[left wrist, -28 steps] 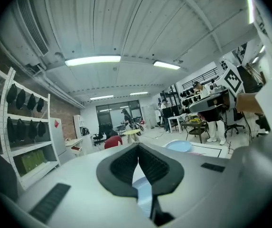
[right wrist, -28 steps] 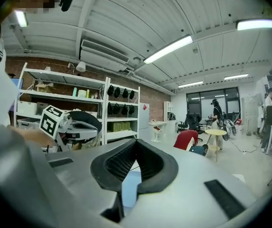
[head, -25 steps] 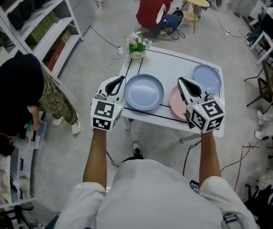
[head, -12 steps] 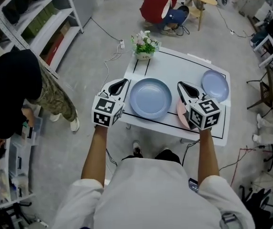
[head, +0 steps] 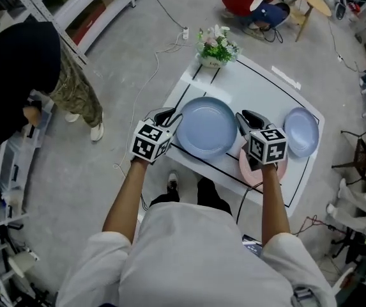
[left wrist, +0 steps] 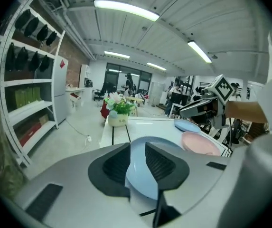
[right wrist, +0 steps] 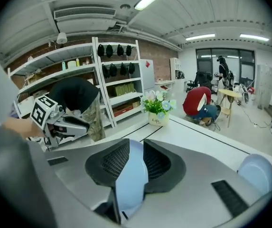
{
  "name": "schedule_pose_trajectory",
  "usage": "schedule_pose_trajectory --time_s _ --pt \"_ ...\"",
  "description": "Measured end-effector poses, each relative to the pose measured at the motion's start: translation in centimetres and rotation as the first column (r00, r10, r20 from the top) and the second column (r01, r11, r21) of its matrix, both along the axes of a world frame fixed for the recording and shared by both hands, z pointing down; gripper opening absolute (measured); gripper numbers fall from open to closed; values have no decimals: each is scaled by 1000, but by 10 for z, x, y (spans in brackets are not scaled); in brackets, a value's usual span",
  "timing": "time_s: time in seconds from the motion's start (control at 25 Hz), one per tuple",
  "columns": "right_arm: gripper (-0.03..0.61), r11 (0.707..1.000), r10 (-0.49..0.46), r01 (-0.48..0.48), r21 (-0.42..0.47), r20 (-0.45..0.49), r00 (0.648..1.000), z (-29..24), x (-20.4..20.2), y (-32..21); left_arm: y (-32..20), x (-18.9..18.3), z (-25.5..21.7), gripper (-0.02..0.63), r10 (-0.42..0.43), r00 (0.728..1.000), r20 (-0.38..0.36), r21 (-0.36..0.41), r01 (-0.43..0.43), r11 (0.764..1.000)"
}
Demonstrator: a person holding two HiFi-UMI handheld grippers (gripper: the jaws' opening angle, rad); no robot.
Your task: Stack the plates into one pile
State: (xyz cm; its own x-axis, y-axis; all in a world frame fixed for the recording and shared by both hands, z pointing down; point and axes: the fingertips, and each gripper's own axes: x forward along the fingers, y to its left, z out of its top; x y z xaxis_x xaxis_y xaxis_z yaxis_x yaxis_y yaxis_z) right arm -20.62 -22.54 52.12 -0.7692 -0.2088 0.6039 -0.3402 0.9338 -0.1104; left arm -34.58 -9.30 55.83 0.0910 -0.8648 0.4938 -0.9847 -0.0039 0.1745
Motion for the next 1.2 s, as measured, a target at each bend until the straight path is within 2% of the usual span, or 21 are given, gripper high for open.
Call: schedule_pose_trajectory --time_s 0.12,0.24,0.32,0.4,0.56,0.72,0.84,0.88,0.96,1.08,1.2 --pt "125 997 -77 75 -27 -85 993 37 -7 -16 2 0 39 118 -89 995 -37 -97 85 992" --pt "155 985 -163 152 -80 -164 973 73 -17 -25 7 -2 74 124 -179 982 -58 -213 163 963" --pt "195 975 -206 182 -126 -223 953 98 -20 -29 10 1 90 138 -202 977 -73 -274 175 946" --pt "241 967 -225 179 -182 -278 934 124 -18 -30 13 9 102 188 -205 975 -91 -318 166 933" --pt "251 961 -246 175 -216 -368 897 155 -7 -35 17 21 121 204 -236 966 -109 -360 183 915" --pt "217 944 -299 214 -250 -378 876 169 -3 -27 23 20 129 203 -298 944 -140 -376 228 898" --pt "186 946 -298 220 -237 -377 877 170 -3 -25 22 22 129 187 -328 927 -180 -379 243 893" --pt "153 947 -293 214 -239 -374 880 169 -3 -24 22 22 129 168 -330 927 -179 -382 243 891" --pt "109 946 -279 190 -261 -366 888 167 -2 -21 24 22 130 91 -342 925 -163 -395 257 882" --pt "77 946 -238 139 -291 -338 911 154 -1 -16 28 15 127 70 -376 913 -157 -406 287 868" --pt "55 964 -193 125 -235 -297 935 128 -4 -16 27 7 112 52 -386 909 -158 -365 310 878"
